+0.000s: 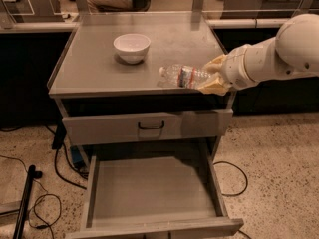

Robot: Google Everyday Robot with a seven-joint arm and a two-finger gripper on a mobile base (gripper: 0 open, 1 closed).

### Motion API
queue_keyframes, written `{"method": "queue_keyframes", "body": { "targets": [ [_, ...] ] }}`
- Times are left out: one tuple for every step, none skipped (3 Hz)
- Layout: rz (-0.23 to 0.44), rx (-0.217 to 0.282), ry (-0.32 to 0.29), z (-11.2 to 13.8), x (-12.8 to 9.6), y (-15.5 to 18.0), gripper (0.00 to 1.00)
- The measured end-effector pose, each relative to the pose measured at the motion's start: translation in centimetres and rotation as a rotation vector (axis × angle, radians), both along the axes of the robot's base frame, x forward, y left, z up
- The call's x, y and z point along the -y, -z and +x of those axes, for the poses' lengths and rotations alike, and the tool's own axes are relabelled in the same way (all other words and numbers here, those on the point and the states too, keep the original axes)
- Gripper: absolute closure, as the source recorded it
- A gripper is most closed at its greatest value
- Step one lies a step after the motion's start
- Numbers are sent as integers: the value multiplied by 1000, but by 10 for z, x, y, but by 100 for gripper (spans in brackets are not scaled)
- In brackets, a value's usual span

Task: Pick water bottle from middle drawer and place on counter

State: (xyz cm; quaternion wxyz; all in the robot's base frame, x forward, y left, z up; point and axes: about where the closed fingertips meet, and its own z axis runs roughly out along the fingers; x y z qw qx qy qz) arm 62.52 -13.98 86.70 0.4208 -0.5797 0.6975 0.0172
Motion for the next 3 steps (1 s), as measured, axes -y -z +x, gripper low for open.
{"method": "queue_keyframes", "body": {
  "targets": [
    [0, 0, 0, 0, 0, 0, 100],
    [8, 27, -20, 17, -8, -6, 100],
    [16, 32, -60, 47, -24, -6, 100]
  ]
}}
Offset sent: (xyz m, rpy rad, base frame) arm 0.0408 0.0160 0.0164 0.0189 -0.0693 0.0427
